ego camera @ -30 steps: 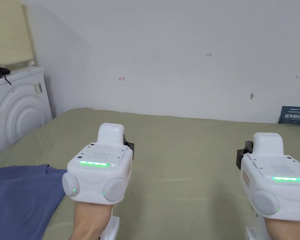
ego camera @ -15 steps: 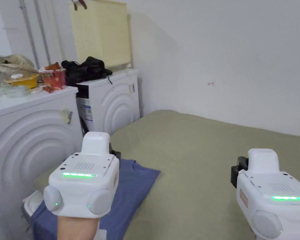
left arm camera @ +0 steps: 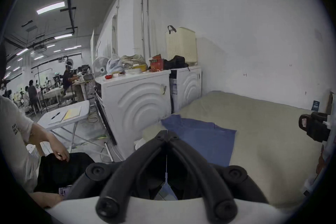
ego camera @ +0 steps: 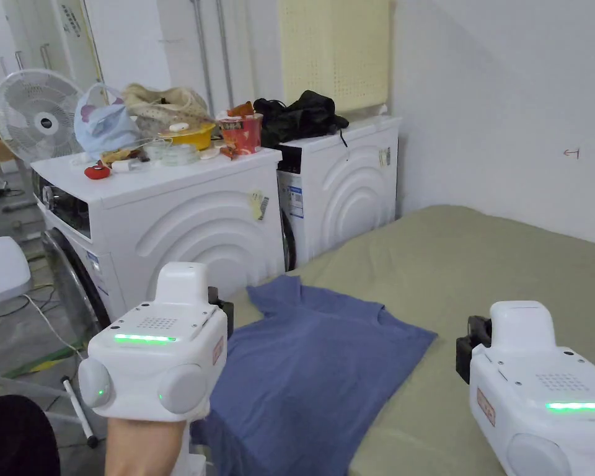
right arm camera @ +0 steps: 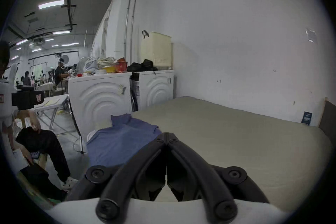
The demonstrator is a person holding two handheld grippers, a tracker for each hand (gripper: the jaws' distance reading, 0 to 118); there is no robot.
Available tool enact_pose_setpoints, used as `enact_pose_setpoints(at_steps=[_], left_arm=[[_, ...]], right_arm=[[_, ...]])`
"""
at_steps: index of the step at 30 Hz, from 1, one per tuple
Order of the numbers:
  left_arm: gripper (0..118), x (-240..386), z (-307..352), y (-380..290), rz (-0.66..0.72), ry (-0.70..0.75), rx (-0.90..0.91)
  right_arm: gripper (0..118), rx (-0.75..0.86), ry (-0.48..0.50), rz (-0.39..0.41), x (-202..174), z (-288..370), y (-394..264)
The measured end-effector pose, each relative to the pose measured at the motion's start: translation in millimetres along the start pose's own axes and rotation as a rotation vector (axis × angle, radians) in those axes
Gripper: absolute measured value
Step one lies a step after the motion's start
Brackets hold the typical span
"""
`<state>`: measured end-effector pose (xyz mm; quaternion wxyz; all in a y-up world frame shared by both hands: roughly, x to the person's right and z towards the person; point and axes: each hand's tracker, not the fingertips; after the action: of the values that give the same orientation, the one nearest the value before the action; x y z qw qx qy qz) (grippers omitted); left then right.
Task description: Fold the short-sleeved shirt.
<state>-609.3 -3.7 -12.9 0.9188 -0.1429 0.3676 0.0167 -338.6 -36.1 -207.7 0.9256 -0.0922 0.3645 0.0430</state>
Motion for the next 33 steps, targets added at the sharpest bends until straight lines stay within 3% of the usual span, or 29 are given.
enact_pose_setpoints(at_steps=[6,12,20,21,22,24,30,32,33], left_arm=[[0,30.5,-67.4,-13.4,0.002,-0.092,-0.133],[1,88.2,-187.6,-45.2,-0.048,-0.169,-0.308],[0,155.8,-317.7,-82.9,-0.191,-0.265,-0.589],[5,160.5,-326.9,-83.3,-0.21,-0.295,-0.626],[27,166.0,-335.6,-84.5,-0.223,-0.314,-0.658],[118,175.5,-347.4,-88.9,-0.242,-0.348,-0.715],[113,206.5,-362.7,-115.2,-0.376,-0.264,-0.763],[111,207.5,-365.5,-113.7,-0.285,-0.253,-0.785],[103,207.1,-363.9,-109.8,-0.256,-0.27,-0.805]], right_arm=[[0,-0.059,0.018,0.001,-0.4,-21.3,-16.4],[0,-0.15,0.014,0.015,11.0,-65.2,-46.1],[0,-0.249,0.035,0.005,30.3,-106.5,-89.7],[0,-0.259,0.033,0.004,33.1,-108.7,-94.1],[0,-0.265,0.03,0.001,36.0,-109.7,-99.0],[0,-0.289,0.016,0.0,42.8,-111.7,-107.3],[0,-0.328,-0.029,-0.06,70.1,-102.6,-120.5],[0,-0.33,-0.046,-0.06,79.2,-96.7,-121.7],[0,-0.33,-0.056,-0.058,83.6,-93.3,-121.2]])
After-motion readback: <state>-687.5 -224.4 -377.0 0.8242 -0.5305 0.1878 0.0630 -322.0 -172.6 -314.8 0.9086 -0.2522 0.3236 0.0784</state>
